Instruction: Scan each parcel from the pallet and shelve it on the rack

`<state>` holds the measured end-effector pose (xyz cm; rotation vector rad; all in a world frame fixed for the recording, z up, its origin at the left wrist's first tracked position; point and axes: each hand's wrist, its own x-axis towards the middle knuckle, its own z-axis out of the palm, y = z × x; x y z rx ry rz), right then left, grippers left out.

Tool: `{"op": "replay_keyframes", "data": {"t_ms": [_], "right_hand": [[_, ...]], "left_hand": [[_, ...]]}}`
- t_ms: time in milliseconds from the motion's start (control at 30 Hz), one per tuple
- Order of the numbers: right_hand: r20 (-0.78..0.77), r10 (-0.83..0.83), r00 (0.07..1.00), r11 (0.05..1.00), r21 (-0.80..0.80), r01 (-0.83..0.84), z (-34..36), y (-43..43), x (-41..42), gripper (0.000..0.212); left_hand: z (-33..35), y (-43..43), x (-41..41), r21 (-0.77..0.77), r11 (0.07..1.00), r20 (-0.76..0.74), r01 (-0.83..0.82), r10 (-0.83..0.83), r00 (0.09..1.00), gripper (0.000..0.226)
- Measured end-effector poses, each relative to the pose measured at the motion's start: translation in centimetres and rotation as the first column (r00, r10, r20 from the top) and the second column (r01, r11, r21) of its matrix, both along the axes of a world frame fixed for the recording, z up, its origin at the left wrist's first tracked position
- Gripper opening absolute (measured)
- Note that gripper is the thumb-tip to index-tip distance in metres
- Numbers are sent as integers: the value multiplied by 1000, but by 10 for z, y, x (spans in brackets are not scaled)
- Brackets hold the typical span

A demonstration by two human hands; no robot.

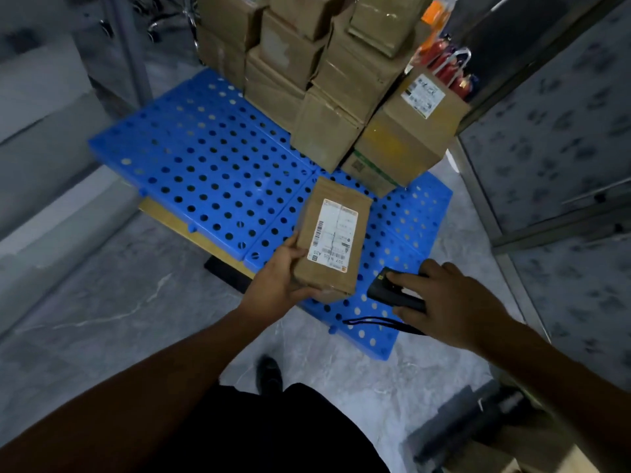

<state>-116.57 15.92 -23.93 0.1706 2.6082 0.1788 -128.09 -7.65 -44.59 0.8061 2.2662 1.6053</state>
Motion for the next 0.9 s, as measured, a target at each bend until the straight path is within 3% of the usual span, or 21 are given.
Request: {"op": "replay_keyframes", "data": {"t_ms": [167,333,400,467,667,900], "right_hand": [[-60,-304,951,930,-233,282,-52,23,-3,64],[-10,-435,901,696,-639,328,-104,4,-4,65],[21,-385,923,640,-714,283,-120,-17,-7,64],[10,-333,943,640,-731,234,-130,-39,-14,64],[-43,-92,995,645,-764,26,-129,-150,-30,61],[-104,160,982,568,-804,-178,-116,-318,-40,59]], "left_hand": [[11,0,16,-7,992,54,-123,124,991,79],[27,-30,53,-24,946,54,-325,325,944,77],[30,-54,69,-21,911,67,-412,412,909,80],[33,-79,83,-37,881,67,-472,473,878,81],[48,-173,147,-66,683,86,-728,731,677,88],[68,-292,202,-46,340,34,-939,940,339,91]]}}
